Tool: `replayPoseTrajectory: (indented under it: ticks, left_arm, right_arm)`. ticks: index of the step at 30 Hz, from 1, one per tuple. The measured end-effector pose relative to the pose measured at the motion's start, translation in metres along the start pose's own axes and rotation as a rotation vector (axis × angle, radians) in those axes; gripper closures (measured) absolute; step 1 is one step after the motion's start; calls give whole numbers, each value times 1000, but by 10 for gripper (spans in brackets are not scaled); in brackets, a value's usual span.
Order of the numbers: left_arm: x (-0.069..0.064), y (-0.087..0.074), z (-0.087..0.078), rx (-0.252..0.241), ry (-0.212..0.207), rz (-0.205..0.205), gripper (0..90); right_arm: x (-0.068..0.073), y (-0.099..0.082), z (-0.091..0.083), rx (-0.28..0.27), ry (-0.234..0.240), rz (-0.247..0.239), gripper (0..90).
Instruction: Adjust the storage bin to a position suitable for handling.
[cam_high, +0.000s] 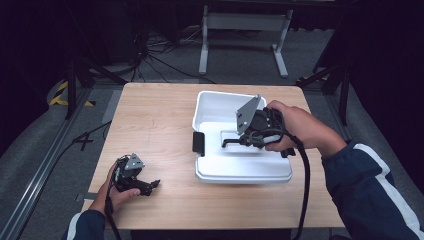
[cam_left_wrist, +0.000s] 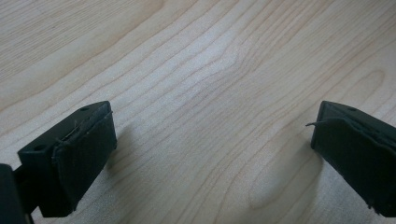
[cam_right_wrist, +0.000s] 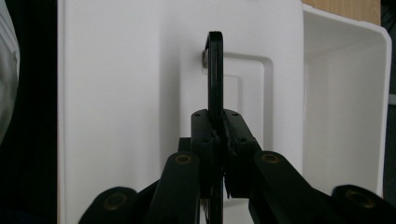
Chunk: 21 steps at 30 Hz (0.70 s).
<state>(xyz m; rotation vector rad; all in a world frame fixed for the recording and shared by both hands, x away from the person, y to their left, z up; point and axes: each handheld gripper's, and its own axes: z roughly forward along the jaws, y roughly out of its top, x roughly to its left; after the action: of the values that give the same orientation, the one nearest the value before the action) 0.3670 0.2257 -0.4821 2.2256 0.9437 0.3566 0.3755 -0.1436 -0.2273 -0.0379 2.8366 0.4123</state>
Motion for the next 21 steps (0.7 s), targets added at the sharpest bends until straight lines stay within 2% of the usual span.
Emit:
replayPoseTrajectory:
  ticks: [12,16,21]
  left_arm:
    - [0,0,0,0,-3,-5,5]
    - [0,0,0,0,-5,-3,5]
    - [0,0,0,0,-2,-2,5]
  right_arm:
    - [26,-2,28,29,42,13,848]
    - [34,-4,31,31,64,18,847]
    - [41,-8,35,44,65,58,848]
